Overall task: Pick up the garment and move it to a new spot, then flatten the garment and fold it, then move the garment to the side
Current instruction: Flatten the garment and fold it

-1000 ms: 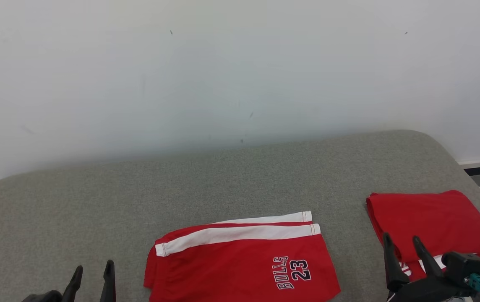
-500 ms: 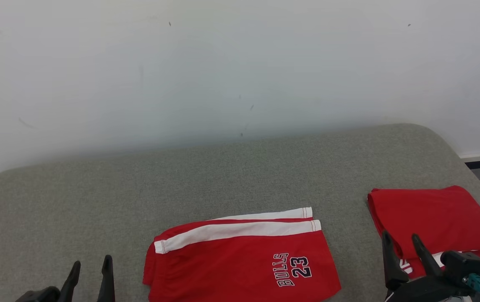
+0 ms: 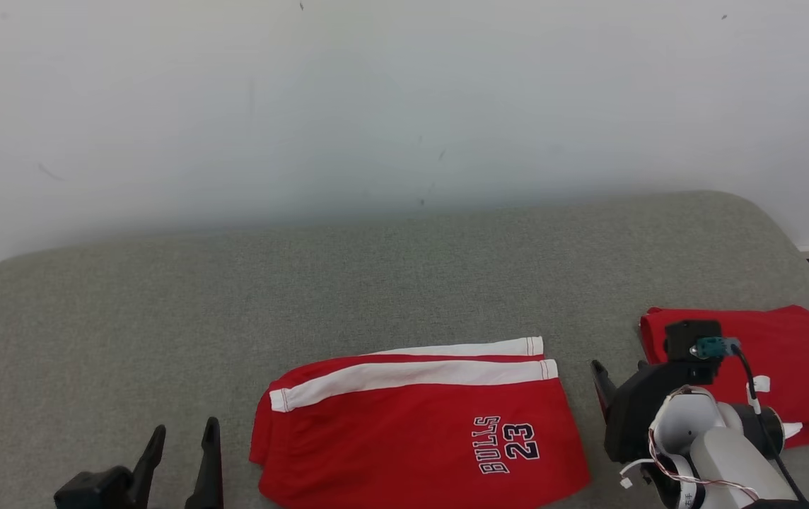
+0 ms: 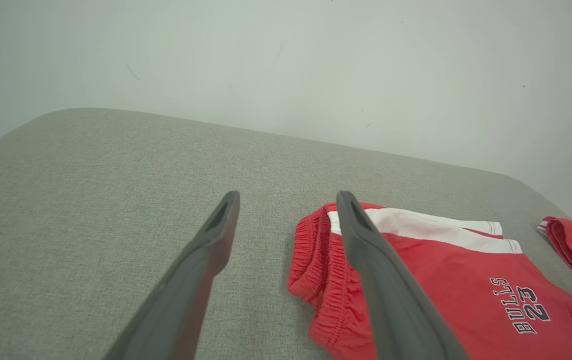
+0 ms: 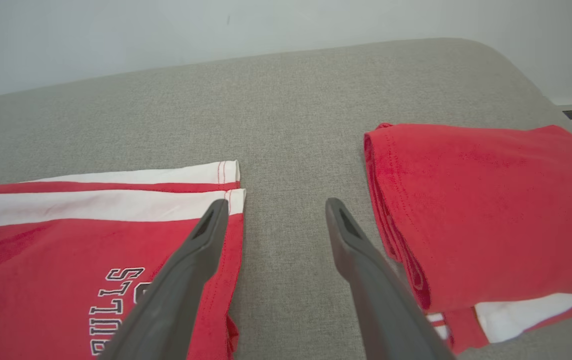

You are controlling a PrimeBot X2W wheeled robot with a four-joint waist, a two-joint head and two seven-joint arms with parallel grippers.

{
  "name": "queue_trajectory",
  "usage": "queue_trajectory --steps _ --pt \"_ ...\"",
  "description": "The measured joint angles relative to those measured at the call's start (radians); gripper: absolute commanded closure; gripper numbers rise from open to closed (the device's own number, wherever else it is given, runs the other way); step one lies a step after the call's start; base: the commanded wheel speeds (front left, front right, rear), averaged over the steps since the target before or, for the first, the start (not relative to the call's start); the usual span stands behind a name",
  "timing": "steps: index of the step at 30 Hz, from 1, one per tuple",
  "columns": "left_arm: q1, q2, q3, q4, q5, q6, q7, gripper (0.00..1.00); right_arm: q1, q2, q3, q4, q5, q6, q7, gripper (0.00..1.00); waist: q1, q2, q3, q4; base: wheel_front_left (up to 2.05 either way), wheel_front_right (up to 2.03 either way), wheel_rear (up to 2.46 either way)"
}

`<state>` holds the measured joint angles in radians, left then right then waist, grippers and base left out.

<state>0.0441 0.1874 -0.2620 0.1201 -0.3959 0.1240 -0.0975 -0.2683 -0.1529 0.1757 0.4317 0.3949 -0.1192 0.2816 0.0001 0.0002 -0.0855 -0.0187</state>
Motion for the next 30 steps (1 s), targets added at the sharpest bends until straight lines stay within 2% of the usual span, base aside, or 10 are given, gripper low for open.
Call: queue_trajectory --steps 2,7,18,30 --pt "-0.017 -0.002 -0.008 0.001 0.006 0.000 0.006 0.00 -0.044 0.031 0.013 0.086 0.018 0.006 0.037 0.00 0.0000 0.0000 0.007 0.008 0.00 0.00 0.00" --pt "-0.051 -0.007 -0.015 0.008 0.010 0.000 0.013 0.00 -0.075 0.041 0.032 0.207 0.018 0.009 0.081 0.00 0.0000 0.0000 0.013 0.031 0.00 0.00 0.00" --pt "-0.060 -0.021 -0.046 0.022 0.019 -0.001 0.033 0.00 -0.165 0.058 0.032 0.376 0.031 0.032 0.107 0.00 0.0000 0.0000 0.023 0.071 0.00 0.00 0.00" --pt "-0.095 -0.029 -0.075 0.028 0.026 -0.011 0.046 0.00 -0.216 0.081 0.025 0.504 0.071 0.037 0.095 0.00 0.0000 0.0000 0.040 0.120 0.00 0.00 0.00"
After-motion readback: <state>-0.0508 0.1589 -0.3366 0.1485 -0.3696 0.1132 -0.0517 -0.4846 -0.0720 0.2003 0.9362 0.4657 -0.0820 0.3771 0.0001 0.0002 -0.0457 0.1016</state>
